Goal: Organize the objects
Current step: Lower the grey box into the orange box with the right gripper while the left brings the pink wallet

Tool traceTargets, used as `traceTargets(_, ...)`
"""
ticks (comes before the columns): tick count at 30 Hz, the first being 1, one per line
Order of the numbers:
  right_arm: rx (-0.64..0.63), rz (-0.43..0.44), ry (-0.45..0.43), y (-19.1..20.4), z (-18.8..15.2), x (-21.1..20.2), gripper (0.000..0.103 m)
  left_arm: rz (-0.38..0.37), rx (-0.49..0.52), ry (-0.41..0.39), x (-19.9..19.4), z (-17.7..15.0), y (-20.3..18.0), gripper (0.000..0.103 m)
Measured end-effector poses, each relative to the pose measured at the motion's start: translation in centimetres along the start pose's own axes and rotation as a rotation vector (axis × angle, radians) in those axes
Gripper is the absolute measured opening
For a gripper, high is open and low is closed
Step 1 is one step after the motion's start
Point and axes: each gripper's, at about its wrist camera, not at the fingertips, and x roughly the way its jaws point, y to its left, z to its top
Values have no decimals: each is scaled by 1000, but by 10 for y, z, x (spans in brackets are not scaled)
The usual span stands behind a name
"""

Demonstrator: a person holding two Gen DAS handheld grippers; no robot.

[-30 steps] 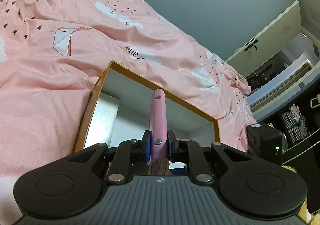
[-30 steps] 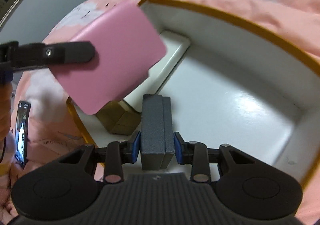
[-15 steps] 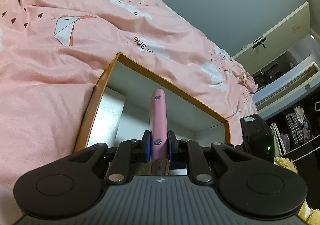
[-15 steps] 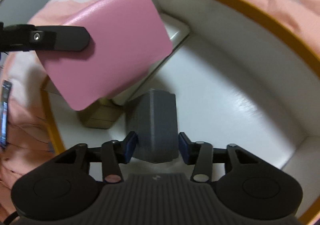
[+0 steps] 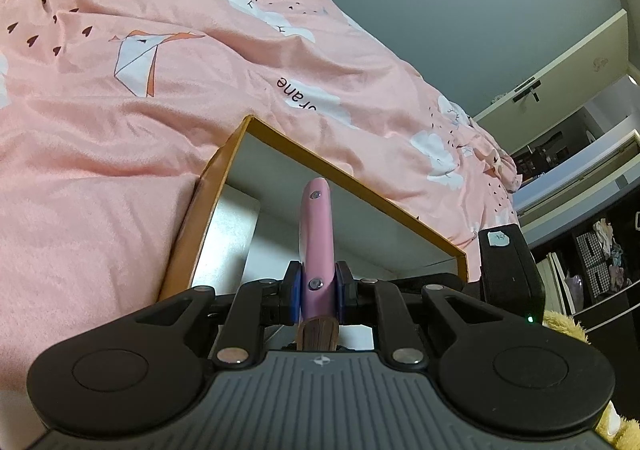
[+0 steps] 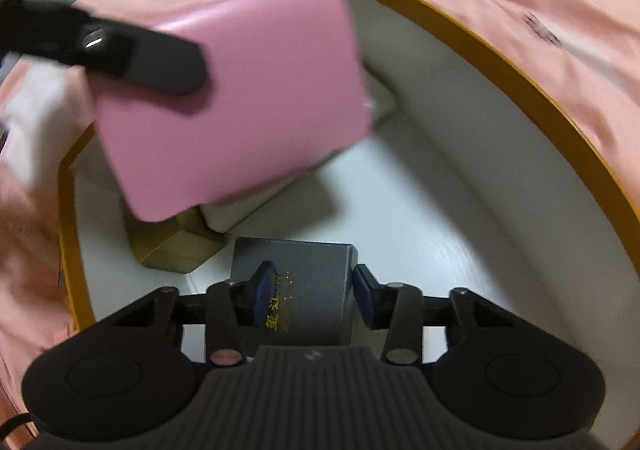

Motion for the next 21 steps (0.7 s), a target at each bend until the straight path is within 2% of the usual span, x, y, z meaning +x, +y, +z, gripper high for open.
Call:
traceTargets(3,-115,21,12,12,3,1,32,7,-7,0,1,1,3,18)
traceTargets(6,-236,46,37,27,4,3,30,10,-13,-2,1,1,5,18)
traceTargets(10,-326,68,0,40,4,2,26,10,-16,0,2,1,7,18)
traceTargets(12,-336,91,-18,44,2,4,26,11,-18,0,3,1,8,18)
traceTargets(15,-325,67,-22,47,1,6,26,12,-20,4,4,0,9,18)
traceTargets(18,-270,46,-42,40,-4,-6,27,7,-20,5,5,0,10,18)
traceTargets(21,-162,43,-18,24,-12,-18,27,1,-21,6,7,0,10,18)
